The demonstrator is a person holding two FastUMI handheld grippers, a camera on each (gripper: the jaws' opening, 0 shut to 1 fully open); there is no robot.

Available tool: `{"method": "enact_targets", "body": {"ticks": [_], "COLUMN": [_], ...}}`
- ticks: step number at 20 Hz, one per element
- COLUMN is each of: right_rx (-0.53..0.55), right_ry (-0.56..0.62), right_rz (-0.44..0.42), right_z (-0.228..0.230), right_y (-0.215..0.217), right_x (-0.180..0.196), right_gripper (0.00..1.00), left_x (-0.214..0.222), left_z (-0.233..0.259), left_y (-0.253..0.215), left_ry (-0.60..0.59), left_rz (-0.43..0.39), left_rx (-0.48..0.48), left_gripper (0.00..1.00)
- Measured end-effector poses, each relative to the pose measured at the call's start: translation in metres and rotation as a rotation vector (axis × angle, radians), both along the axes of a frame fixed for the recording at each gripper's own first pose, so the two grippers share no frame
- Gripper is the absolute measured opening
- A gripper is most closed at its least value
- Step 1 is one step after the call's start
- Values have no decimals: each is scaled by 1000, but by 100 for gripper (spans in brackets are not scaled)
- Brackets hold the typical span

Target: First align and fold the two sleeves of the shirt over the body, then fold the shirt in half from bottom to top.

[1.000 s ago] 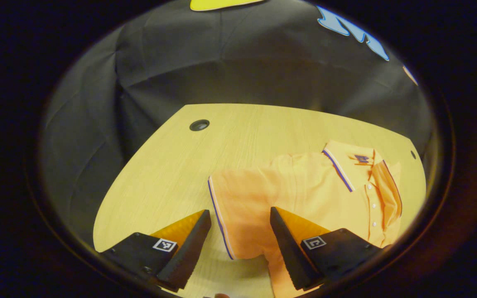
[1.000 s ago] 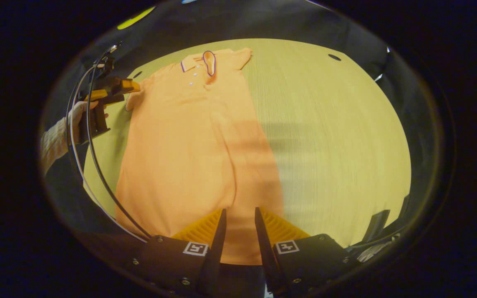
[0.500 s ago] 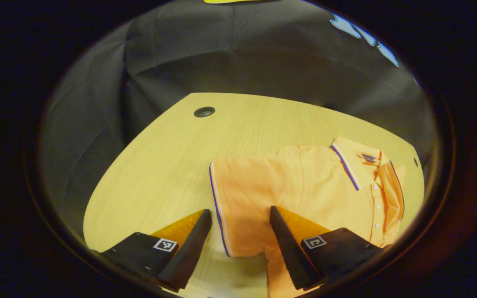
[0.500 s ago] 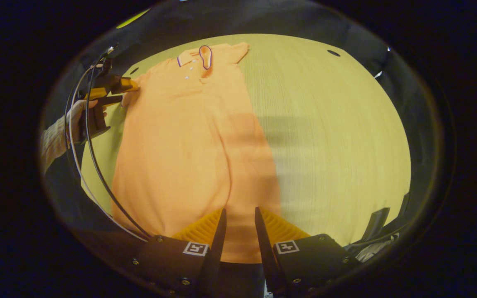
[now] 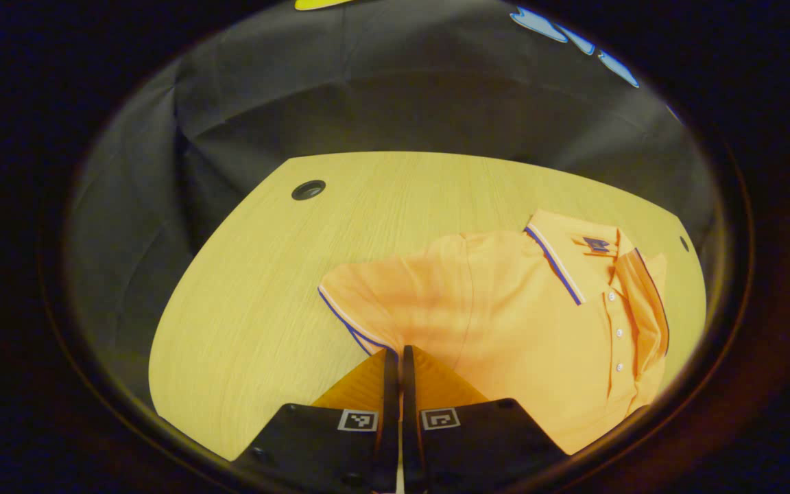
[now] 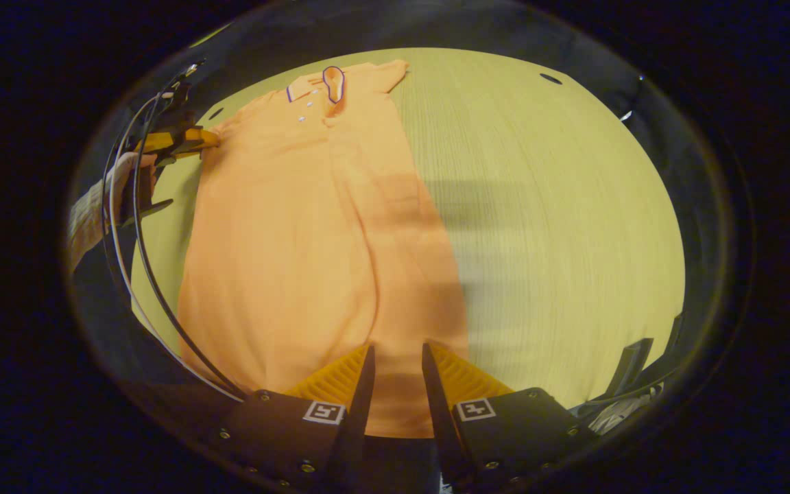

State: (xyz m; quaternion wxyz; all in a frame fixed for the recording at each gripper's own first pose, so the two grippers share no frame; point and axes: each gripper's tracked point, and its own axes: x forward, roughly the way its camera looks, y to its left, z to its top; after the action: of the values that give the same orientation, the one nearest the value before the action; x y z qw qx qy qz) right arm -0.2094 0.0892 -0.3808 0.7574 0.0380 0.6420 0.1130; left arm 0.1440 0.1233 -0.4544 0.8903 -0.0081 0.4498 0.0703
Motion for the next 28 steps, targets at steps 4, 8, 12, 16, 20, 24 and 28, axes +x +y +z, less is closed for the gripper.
{"method": "enact_targets", "body": {"ticks": [4,8,12,16,20,24,28], "right_rx": [4,0,3,8,14,17,23], "right_ry": [1,3,0,-1,-3,-3,-1], "right_rz": [-4,-7,-19,-42,-68,-87,-116], "right_z": [-2,-4,-4,-6,-6,-7,-7], "right_y": [1,0,-2,-2,-4,-6,-10], "right_x": [-1,-2,-1,-1,1,0,0], "right_gripper": [45,44,45,45,45,45,45], "left_x": [15,35,46,45,32,19,11], "left_z": [18,51,73,82,83,75,62], "left_y": [-4,-35,-86,-151,-208,-238,-248], "left_ry": [-36,-108,-153,-189,-200,-169,-145], "left_rz": [-48,-157,-284,-464,-602,-654,-686], "left_rx": [63,105,119,149,153,134,131], "left_gripper": [6,5,6,10,6,5,7]}}
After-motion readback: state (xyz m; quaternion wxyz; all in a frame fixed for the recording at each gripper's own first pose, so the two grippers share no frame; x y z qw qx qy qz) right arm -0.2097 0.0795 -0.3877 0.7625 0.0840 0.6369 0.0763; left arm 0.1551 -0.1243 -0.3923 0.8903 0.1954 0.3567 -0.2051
